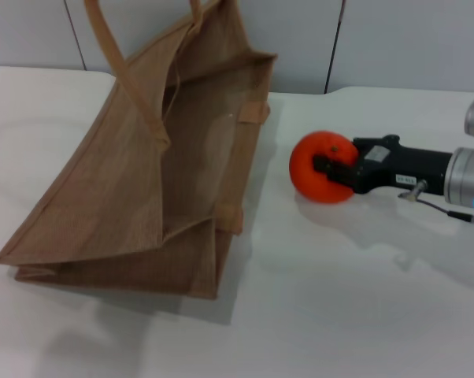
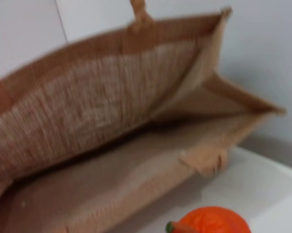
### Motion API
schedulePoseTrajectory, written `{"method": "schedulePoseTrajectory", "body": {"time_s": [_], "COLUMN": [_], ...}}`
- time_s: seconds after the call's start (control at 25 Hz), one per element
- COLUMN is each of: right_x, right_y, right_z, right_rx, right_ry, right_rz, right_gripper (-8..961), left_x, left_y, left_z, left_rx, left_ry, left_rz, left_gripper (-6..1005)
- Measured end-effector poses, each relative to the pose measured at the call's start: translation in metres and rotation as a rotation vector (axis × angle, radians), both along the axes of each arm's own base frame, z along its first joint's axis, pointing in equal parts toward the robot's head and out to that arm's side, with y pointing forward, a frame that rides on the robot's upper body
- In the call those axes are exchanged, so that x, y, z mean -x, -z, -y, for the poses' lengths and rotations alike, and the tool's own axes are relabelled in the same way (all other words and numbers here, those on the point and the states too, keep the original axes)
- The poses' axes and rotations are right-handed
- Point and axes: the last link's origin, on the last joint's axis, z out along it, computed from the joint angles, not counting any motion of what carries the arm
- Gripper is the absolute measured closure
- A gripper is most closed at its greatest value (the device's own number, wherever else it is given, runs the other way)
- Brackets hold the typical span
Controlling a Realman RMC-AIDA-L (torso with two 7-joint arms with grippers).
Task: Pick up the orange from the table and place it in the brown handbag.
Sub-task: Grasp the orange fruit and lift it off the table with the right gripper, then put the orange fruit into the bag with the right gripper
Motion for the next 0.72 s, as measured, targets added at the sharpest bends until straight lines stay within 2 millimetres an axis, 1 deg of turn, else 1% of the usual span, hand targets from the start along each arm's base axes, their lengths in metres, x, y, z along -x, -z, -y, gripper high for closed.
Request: {"method": "schedulePoseTrajectory", "body": {"time_s": [0.28,0.32,0.36,0.48,0.52,0.56,0.72], "right_x": [0.028,0.038,0.038,0.054,0.066,0.066,0.082], "right_y": [-0.001,0.0,0.0,0.004,0.008,0.008,0.018], "right_z": [-0.007,-0.008,-0.008,-0.01,-0.011,-0.011,-0.012], "right_rx": [-0.016,-0.012,-0.012,0.002,0.017,0.017,0.047], "right_ry": [-0.085,-0.118,-0.118,-0.166,-0.203,-0.203,-0.265], "right_rz": [-0.024,-0.036,-0.036,-0.044,-0.039,-0.039,-0.014], "right_gripper": [580,593,605,642,646,649,663], "left_x": [-0.007,-0.009,-0.011,-0.018,-0.023,-0.025,-0.035], "left_y": [0.004,0.006,0.007,0.012,0.015,0.016,0.022], "left_z": [0.0,0.0,0.0,0.0,0.0,0.0,0.001], "left_rx": [0.006,0.008,0.011,0.018,0.027,0.03,0.046], "left_ry": [0.027,0.035,0.044,0.068,0.083,0.088,0.115], "left_rz": [0.002,0.001,0.001,0.0,-0.002,-0.002,-0.002], "left_gripper": [880,880,880,880,880,880,879]}}
